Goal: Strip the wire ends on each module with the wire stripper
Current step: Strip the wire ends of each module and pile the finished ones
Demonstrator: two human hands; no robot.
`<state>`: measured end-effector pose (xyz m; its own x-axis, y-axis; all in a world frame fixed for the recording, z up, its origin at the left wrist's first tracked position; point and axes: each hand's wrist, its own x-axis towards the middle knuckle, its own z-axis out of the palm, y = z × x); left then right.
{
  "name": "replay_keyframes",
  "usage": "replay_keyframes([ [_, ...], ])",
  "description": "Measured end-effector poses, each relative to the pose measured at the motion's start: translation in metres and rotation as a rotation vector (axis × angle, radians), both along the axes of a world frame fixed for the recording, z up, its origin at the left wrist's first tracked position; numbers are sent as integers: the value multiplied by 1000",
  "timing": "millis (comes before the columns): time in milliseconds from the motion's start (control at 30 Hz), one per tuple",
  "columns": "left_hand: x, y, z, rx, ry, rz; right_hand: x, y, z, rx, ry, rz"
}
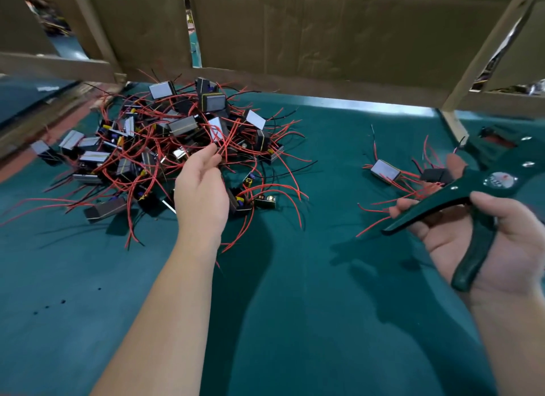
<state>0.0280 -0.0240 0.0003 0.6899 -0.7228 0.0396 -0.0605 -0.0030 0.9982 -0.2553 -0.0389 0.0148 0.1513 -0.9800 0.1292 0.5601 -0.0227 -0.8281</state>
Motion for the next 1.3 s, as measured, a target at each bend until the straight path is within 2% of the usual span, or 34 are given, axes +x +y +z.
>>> replay_keyframes([
  [133, 0, -2, -2, 4, -42, -33, -1, -1, 3, -37, 70, -90],
  [333, -3, 0, -2, 108, -169, -123, 4, 3, 4, -157, 135, -222],
  [500, -4, 5, 2, 124, -407, -31, 7, 7, 6, -263, 215, -241],
  [600, -2, 8, 4, 208, -557, -126, 10, 12, 5, -362, 272, -174],
  [700, -3, 9, 3, 308, -681, -255, 11, 12, 3, -345, 258, -137],
  [800, -2, 10, -1, 370, -862, -203, 11, 12, 1, -271, 196, -142],
  [933, -2, 8, -5, 285, -933, -176, 13, 12, 1, -234, 155, -120],
  [1033, -6, 9, 0, 59, -829, -118, 13, 13, 0, -215, 101, -47],
  [1167, -11, 7, 7, -209, -343, -140, 17, 19, 2, -159, 92, 59],
  [1233, -14, 5, 10, -267, -78, -200, 21, 21, 2, -122, 81, 121],
  [1300, -16, 4, 12, -289, 105, -235, 24, 24, 1, -89, 53, 177],
])
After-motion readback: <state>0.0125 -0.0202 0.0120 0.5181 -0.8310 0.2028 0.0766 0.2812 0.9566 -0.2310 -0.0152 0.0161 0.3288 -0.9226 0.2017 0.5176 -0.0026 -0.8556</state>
